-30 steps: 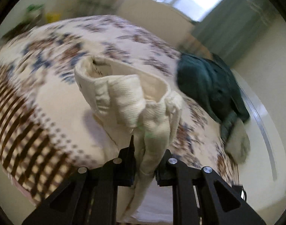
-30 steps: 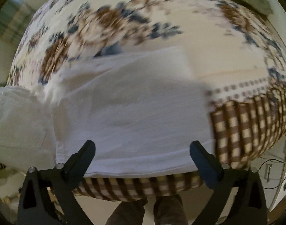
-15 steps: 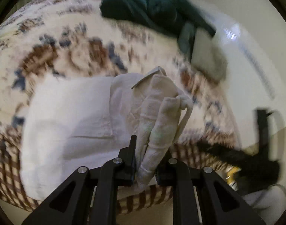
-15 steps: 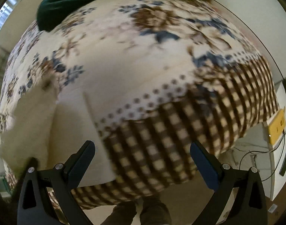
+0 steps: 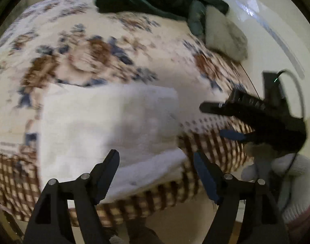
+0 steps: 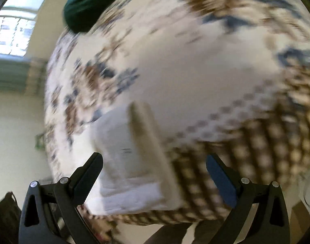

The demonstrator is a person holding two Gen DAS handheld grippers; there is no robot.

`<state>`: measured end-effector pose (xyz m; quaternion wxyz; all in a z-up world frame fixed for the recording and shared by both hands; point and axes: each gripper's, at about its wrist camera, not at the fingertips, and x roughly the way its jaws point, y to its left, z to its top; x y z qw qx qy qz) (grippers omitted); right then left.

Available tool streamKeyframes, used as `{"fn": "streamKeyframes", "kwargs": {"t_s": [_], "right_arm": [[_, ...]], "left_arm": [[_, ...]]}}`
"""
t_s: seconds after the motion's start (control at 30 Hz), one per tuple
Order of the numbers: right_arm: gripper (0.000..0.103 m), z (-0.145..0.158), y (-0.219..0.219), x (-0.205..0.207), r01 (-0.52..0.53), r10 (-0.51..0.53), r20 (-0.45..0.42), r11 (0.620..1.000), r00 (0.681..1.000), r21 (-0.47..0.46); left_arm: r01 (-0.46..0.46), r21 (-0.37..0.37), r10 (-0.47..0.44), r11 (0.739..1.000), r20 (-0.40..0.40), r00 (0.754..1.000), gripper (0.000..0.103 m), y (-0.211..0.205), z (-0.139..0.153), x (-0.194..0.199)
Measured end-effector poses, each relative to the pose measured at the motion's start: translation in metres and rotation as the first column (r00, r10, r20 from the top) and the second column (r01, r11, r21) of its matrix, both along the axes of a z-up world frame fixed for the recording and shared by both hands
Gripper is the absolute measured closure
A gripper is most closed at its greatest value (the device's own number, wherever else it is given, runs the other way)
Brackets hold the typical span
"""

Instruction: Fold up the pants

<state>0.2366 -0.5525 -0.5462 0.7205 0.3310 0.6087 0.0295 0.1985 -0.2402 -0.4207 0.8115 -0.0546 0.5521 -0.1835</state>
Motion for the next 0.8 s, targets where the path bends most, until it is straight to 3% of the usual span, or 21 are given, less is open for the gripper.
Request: {"fn": "streamKeyframes", "kwargs": {"t_s": [0.13,0.17,0.2,0.23,0.27,0.33,0.43,0.57,0.63,0.73,0.8], "right_arm": [[0.0,-0.039,0.033,0.032,-0.1,0.101,-0.06,0.995,0.993,0.008],[0.009,-0.047,0.039,0.036,-0.105,0.105,-0.079,0.994,0.991,0.003],[0.028,-0.048,0.046,0.038,-0.099,0.099,-0.05,0.995,0.994,-0.002],[0.072,-0.044,0.051,0.039,-0.109,0.109,-0.004,0.994,0.994,-0.02],[0.076,-0.036,0.061,0.04,-0.135,0.137,0.014,0.986,0.99,-0.097],[0.094,-0.02,0.078,0.039,-0.175,0.188,0.059,0.969,0.98,-0.174],[0.094,0.005,0.081,0.031,-0.149,0.171,0.086,0.964,0.981,-0.222],[0.094,0.024,0.039,0.023,-0.05,0.073,0.079,0.964,0.994,-0.261],[0.094,0.019,0.011,0.018,-0.006,0.022,0.056,0.963,0.998,-0.27],[0.094,-0.008,-0.015,0.017,0.005,-0.006,-0.003,0.988,1.0,-0.155],[0.092,-0.024,-0.018,0.019,-0.024,0.016,-0.052,0.988,0.999,-0.153]], "left_arm": [[-0.158,0.023,0.158,0.987,0.007,0.987,0.029,0.067,0.003,0.029],[-0.207,0.036,0.207,0.978,-0.006,0.978,0.029,0.088,-0.003,0.038],[-0.247,0.06,0.249,0.967,-0.02,0.968,0.029,0.107,-0.01,0.047],[-0.277,0.087,0.28,0.957,-0.029,0.96,0.029,0.12,-0.016,0.053],[-0.317,0.121,0.323,0.941,-0.033,0.946,0.029,0.137,-0.023,0.06],[-0.366,0.151,0.374,0.918,-0.031,0.927,0.029,0.161,-0.034,0.068],[-0.395,0.142,0.405,0.908,-0.052,0.913,0.029,0.173,-0.045,0.079],[-0.405,0.074,0.411,0.911,-0.1,0.906,0.029,0.172,-0.055,0.097],[-0.415,0.017,0.412,0.91,-0.145,0.899,0.029,0.168,-0.065,0.11],[-0.42,-0.061,0.396,0.905,-0.233,0.888,0.029,0.157,-0.082,0.128],[-0.413,-0.109,0.369,0.904,-0.291,0.883,0.029,0.142,-0.097,0.14]]}}
